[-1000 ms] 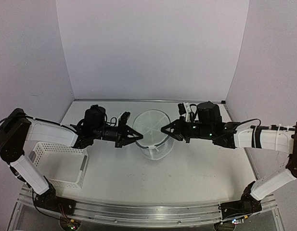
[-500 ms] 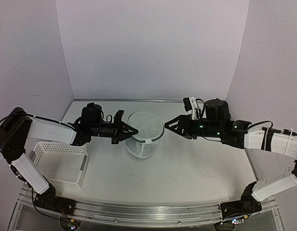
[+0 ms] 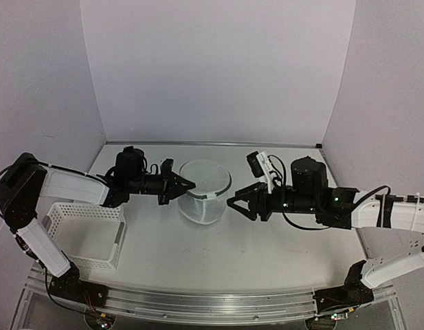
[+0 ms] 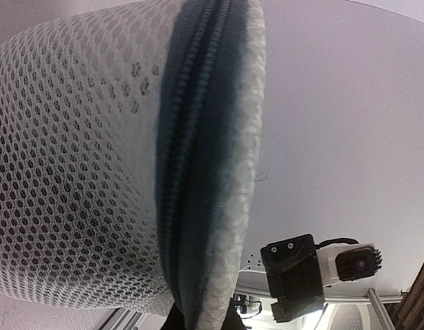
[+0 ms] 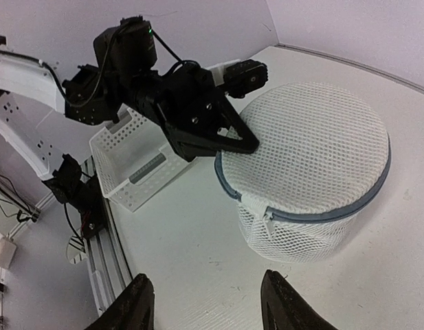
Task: Unzip the laundry bag and remove the bra
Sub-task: Pick up the zipper from the laundry bag.
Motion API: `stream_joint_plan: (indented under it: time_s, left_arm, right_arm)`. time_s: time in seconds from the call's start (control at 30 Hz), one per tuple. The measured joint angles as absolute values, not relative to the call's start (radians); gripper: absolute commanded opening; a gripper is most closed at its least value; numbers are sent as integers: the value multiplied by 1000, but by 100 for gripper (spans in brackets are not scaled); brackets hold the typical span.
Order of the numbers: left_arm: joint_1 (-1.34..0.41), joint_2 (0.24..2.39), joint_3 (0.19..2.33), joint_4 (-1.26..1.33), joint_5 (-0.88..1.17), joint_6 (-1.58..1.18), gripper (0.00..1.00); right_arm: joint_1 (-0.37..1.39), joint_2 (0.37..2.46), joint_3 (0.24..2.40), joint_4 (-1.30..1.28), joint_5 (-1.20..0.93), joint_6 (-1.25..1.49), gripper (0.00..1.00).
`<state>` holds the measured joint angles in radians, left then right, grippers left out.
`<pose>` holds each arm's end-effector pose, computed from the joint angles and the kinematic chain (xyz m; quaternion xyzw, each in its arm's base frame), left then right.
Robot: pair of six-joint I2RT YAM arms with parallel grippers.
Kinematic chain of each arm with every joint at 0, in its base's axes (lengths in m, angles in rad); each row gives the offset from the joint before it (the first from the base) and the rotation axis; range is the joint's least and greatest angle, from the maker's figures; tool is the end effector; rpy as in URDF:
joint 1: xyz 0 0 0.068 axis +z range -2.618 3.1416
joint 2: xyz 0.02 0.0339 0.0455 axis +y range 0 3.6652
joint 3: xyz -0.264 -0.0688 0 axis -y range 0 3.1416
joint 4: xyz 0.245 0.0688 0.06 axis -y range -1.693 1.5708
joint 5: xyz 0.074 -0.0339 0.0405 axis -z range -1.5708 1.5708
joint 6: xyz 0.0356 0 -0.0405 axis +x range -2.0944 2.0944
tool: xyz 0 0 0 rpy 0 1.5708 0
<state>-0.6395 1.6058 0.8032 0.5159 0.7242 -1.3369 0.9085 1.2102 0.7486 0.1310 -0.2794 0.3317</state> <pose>0.2581 -0.2213 0.2144 -0.0565 0.7763 -0.6237 0.0712 0.1615 0.2231 0.2700 -0.3068 0.7496 0.4266 0.4025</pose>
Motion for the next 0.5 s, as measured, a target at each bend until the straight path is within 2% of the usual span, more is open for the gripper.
stream_joint_plan:
  time_s: [0.33,0.5]
  left_arm:
    - [-640,1586,803,525,720,-1372,0]
    - [-640,1581,803,536,720,-1391,0]
  right_arm:
    - [990,1214,538,467,-173,-1,55]
    - [1024,1273,515,651,-73,-158,51]
